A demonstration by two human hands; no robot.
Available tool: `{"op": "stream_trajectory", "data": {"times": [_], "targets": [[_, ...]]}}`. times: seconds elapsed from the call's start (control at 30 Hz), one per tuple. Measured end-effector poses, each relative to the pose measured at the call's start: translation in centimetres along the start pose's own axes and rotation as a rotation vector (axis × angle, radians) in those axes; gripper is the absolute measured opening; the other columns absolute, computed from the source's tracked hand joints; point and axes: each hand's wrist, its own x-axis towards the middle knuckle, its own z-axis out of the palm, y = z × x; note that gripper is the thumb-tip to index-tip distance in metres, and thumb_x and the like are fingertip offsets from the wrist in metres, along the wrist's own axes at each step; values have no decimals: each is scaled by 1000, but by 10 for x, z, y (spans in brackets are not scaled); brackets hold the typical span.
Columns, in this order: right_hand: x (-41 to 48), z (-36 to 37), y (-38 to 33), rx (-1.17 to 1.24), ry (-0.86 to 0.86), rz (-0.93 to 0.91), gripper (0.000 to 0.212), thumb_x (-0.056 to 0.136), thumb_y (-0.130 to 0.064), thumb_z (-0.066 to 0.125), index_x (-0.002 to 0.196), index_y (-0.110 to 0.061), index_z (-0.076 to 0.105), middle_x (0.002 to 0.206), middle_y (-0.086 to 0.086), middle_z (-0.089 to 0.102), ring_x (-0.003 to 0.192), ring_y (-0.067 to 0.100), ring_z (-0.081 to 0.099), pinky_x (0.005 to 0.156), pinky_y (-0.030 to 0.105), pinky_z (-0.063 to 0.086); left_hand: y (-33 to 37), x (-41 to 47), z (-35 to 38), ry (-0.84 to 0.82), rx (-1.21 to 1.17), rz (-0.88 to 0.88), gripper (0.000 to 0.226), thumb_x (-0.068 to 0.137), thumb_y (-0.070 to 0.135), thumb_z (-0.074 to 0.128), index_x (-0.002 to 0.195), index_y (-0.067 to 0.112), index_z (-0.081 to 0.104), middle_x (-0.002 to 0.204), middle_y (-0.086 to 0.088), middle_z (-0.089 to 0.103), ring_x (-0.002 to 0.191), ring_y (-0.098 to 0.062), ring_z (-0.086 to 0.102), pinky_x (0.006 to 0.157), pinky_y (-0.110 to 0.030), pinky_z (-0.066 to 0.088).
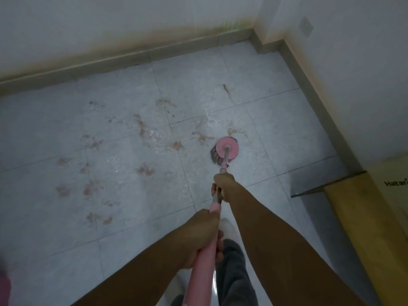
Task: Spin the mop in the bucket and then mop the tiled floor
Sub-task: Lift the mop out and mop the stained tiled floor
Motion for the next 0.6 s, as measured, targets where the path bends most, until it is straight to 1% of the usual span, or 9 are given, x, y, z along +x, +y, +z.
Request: {"op": "stream_trajectory", "data": {"times": [0.03, 0.1, 0.2, 0.27, 0.33, 0.4, 0.47, 0.53, 0.6], "targets": [[12, -7, -18, 29, -4, -3, 21, 101, -12, 38, 118, -7, 49, 66, 9, 44, 48, 16, 41, 39, 19, 38, 17, 10, 6, -24, -20, 9, 29, 99, 40, 51, 109, 13, 56, 78, -10, 63, 54, -17, 56, 49, -28, 52], [34, -21, -54, 92, -16, -19, 22, 103, -20, 37, 120, -10, 45, 70, 8, 44, 51, 15, 41, 42, 21, 38, 53, 27, 19, -70, -43, 34, 27, 100, 38, 50, 116, 16, 53, 79, -11, 63, 52, -17, 58, 49, -29, 54], [64, -43, -98, 103, 12, -75, 23, 103, -25, 36, 115, -9, 47, 72, 8, 48, 50, 14, 42, 40, 19, 37, 100, 50, 45, -137, -41, 66, 33, 102, 36, 48, 129, 17, 48, 90, -17, 65, 56, -19, 63, 53, -33, 58], [84, -56, -123, 84, 39, -95, 21, 102, -24, 37, 108, -8, 49, 71, 7, 52, 48, 14, 43, 40, 19, 37, 121, 64, 61, -170, -77, 63, 38, 101, 36, 49, 137, 23, 44, 90, -19, 67, 59, -22, 65, 57, -36, 60], [98, -67, -144, 75, 49, -101, 17, 101, -21, 37, 99, -8, 48, 68, 7, 50, 48, 13, 43, 40, 18, 37, 135, 75, 74, -187, -104, 82, 42, 102, 36, 48, 142, 31, 39, 88, -19, 66, 59, -22, 65, 58, -39, 61], [105, -75, -160, 63, 48, -103, 15, 100, -19, 37, 97, -9, 47, 66, 6, 48, 48, 13, 43, 40, 18, 37, 142, 80, 85, -165, -68, 165, 42, 103, 37, 44, 144, 35, 36, 87, -17, 64, 58, -20, 63, 53, -35, 60], [106, -80, -166, 48, 50, -99, 13, 100, -15, 37, 98, -8, 48, 65, 6, 48, 49, 13, 43, 41, 18, 38, 142, 81, 92, -125, -34, 225, 40, 104, 38, 41, 143, 36, 35, 86, -15, 62, 59, -18, 60, 48, -29, 56], [99, -81, -161, 29, 57, -97, 13, 99, -14, 37, 100, -8, 49, 65, 6, 48, 49, 13, 44, 42, 19, 39, 136, 75, 95, -102, -42, 203, 36, 104, 39, 39, 140, 35, 37, 84, -13, 60, 58, -17, 58, 45, -25, 52], [88, -79, -147, 17, 68, -95, 11, 99, -13, 39, 99, -8, 49, 65, 6, 47, 48, 12, 44, 41, 18, 38, 125, 60, 94, -101, -62, 148, 30, 104, 41, 40, 132, 33, 43, 80, -12, 60, 55, -16, 57, 44, -23, 51]]}}
